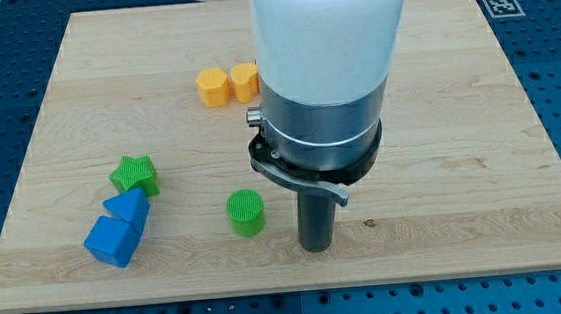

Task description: Push the green circle towards the center of the board

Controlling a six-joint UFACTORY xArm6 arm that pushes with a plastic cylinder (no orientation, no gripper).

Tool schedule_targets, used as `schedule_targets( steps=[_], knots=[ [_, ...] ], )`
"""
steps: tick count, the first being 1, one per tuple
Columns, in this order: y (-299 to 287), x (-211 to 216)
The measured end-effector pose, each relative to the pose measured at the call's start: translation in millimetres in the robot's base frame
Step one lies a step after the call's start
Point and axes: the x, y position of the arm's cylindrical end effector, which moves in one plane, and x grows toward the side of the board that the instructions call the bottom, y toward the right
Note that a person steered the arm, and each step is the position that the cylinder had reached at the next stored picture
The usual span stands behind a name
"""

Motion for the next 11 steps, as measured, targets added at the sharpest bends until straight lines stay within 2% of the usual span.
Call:
schedule_targets(
  steps=[4, 6, 7, 10, 11],
  knots=[
    [-18, 0],
    [-50, 0],
    [-50, -9],
    [-50, -73],
    [-50, -75]
  ],
)
